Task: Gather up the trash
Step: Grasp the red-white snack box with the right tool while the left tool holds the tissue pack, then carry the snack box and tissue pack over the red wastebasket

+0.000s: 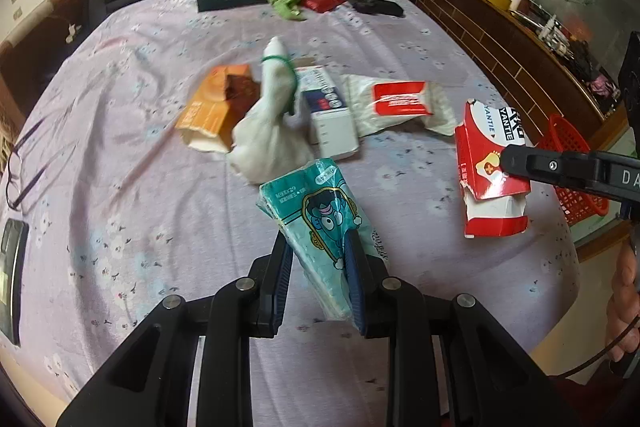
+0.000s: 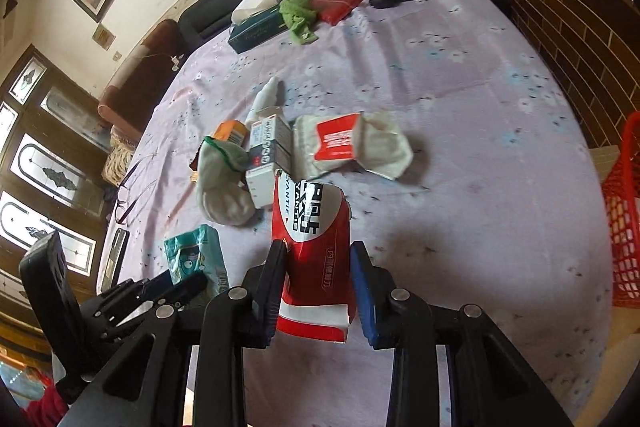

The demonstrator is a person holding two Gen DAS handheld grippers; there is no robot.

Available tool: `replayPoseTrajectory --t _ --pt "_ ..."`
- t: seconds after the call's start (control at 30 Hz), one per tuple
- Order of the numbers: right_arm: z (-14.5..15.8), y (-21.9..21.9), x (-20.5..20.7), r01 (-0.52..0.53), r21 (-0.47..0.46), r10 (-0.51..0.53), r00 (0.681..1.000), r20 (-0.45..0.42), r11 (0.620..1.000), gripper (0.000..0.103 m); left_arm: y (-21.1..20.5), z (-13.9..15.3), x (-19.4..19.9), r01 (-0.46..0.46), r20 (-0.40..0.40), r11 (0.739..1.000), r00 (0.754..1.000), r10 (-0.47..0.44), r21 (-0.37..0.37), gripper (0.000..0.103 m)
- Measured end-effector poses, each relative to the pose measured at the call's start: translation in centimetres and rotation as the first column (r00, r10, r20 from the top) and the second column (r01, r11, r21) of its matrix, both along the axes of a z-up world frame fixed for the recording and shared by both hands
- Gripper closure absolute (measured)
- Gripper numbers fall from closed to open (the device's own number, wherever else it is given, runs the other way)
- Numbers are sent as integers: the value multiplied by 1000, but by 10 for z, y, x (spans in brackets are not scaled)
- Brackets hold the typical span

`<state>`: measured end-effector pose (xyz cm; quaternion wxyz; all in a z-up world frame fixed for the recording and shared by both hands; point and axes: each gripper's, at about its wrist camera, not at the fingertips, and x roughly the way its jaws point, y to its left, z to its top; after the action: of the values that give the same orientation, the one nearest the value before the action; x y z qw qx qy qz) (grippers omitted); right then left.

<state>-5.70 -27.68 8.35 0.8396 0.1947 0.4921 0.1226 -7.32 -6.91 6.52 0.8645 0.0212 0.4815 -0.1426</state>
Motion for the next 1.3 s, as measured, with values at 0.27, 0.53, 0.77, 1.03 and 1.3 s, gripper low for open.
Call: replayPoseTrajectory --t 0.27,0.53,0.77,1.03,1.3 --pt "8 -27 -18 33 -7 -33 999 22 999 69 -27 11 -5 34 40 999 999 -35 32 78" --pt "14 -46 -33 59 -14 -58 998 39 998 69 -47 18 -8 58 64 996 996 -62 60 78" --pt "20 -59 -40 76 -13 -76 996 55 997 68 -63 21 -8 79 72 994 994 -84 75 78" --pt "21 -75 -43 97 -9 -97 994 58 995 69 -79 22 -4 103 73 991 991 -109 89 78" --pt "21 -89 -47 119 -5 -119 991 59 993 68 -93 21 -1 127 70 987 989 -134 97 78"
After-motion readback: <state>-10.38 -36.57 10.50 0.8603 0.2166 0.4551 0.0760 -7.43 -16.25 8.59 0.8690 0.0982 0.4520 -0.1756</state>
